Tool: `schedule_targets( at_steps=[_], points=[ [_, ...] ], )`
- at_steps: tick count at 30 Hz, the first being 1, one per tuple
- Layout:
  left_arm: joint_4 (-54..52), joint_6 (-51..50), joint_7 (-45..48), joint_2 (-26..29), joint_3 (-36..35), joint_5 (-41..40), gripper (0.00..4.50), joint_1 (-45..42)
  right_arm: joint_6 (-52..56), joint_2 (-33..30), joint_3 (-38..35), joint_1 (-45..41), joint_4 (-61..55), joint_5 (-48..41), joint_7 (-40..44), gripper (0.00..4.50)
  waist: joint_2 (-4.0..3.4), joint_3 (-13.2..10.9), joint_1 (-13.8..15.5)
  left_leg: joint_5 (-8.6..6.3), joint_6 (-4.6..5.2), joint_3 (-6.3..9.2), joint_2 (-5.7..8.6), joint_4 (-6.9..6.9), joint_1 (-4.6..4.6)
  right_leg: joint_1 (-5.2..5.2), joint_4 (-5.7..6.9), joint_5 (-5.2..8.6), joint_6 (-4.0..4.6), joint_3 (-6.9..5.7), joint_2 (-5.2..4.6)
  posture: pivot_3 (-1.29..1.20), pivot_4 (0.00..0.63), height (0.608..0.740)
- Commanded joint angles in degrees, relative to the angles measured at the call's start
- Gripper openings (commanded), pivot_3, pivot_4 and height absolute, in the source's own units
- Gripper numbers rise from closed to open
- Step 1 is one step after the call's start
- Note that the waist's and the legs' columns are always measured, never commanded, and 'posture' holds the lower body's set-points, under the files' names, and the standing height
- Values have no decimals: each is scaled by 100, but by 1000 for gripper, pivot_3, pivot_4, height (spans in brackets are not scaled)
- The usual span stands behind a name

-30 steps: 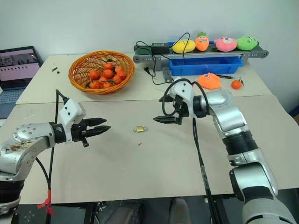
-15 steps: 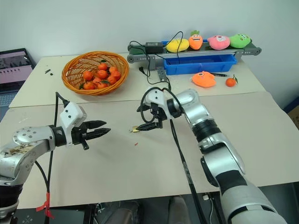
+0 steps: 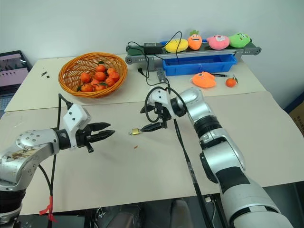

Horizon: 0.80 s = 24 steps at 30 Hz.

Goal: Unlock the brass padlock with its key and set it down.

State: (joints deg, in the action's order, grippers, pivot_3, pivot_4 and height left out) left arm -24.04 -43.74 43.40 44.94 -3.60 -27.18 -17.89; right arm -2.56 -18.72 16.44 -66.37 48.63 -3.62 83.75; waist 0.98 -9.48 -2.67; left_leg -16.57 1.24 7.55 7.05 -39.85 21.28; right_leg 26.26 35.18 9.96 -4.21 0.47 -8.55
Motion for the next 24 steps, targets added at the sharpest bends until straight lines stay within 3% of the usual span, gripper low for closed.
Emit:
schedule_targets(
  at_steps=[1,7,15,24],
  points=[
    [96,161,53,-5,34,62,1576,-240,170,131,-85,169,-279,-82,-12,4500,0,0,-22,-1,-1,-7,-2,1,-5,0,1,0,0,7,3,0,150,740],
    [195,150,39,64,25,140,1576,-328,-102,628,-76,44,560,155,-437,4500,0,0,-116,-2,-2,-19,-6,0,-10,5,5,-2,3,22,8,0,150,740],
    [15,208,250,610,-171,203,1576,220,-684,1111,-182,-384,1806,492,-1156,4500,-1,-1,-154,-2,-2,-23,-8,4,-10,12,14,-2,3,29,12,0,150,740],
    [151,375,484,941,-317,266,1576,409,-866,1378,-338,-481,2304,700,-1533,4500,-3,-2,-144,-3,-4,-23,-9,4,-12,11,26,-2,4,28,13,0,150,740]
  ],
)
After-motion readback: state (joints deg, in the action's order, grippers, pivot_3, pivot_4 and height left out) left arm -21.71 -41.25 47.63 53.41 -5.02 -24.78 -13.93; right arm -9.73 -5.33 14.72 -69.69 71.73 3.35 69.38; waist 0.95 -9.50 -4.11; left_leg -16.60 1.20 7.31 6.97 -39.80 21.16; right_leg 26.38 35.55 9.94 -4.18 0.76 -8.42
